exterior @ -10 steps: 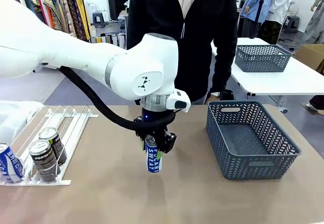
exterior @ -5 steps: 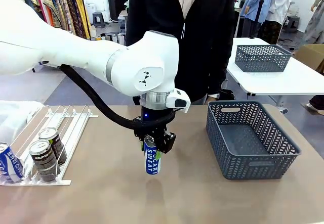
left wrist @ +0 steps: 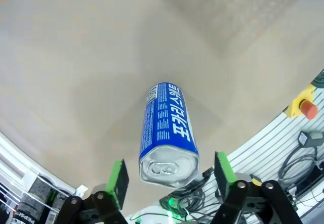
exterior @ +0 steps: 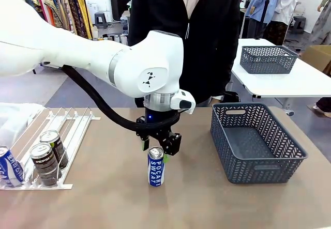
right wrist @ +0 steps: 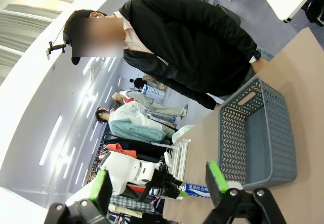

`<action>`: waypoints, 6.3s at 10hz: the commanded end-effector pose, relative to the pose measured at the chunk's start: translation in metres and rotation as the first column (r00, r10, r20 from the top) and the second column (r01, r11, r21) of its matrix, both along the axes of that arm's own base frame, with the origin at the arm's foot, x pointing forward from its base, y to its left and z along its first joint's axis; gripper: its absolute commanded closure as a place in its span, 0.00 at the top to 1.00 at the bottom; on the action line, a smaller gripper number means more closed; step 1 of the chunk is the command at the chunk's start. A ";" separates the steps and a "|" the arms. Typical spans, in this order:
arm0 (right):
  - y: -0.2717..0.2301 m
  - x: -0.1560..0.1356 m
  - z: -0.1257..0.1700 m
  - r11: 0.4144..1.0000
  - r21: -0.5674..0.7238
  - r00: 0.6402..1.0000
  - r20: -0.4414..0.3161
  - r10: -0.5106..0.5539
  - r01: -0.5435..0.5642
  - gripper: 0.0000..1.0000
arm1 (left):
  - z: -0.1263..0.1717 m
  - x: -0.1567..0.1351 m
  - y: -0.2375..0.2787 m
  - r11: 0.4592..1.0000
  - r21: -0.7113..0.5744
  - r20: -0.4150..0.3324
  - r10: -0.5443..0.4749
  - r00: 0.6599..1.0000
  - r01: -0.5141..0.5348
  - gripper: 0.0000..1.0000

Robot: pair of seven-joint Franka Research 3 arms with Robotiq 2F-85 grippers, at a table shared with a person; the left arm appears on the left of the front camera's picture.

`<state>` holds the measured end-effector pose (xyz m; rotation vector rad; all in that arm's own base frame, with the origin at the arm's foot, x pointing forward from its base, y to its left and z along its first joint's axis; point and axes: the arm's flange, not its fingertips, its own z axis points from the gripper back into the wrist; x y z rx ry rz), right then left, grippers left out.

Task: Retrieve and store the cans from the dispenser.
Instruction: Pick up one can from the Automatic Can Dispenser and place it in the middle of the table, then pick up the last remaining can from one row of the Automatic Can Dispenser and place it in the middle of the table.

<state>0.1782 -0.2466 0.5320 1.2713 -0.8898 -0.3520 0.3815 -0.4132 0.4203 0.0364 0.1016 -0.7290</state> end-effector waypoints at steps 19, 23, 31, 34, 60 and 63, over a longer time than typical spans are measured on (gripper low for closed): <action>-0.001 0.003 0.004 1.000 -0.002 0.999 0.037 -0.005 0.005 1.00 | 0.120 -0.107 0.612 0.017 -0.761 -0.520 0.583 0.624 -0.649 1.00; -0.001 0.003 0.004 1.000 -0.002 0.999 0.037 -0.005 0.005 1.00 | 0.120 -0.107 0.612 0.017 -0.761 -0.520 0.583 0.624 -0.649 1.00; -0.001 0.003 0.004 1.000 -0.002 0.999 0.037 -0.005 0.005 1.00 | 0.120 -0.107 0.612 0.017 -0.761 -0.520 0.583 0.624 -0.649 1.00; -0.001 0.003 0.004 1.000 -0.002 0.999 0.037 -0.005 0.005 1.00 | 0.125 -0.098 0.563 0.426 -0.615 -0.189 0.737 0.648 -0.664 1.00; -0.001 0.003 0.004 1.000 -0.002 0.999 0.037 -0.005 0.005 1.00 | -0.023 -0.040 0.474 0.704 -0.095 0.077 0.710 0.700 -0.704 1.00; -0.001 0.003 0.004 1.000 -0.002 0.999 0.037 -0.005 0.005 1.00 | -0.028 -0.044 0.470 0.720 -0.073 0.052 0.694 0.718 -0.690 0.00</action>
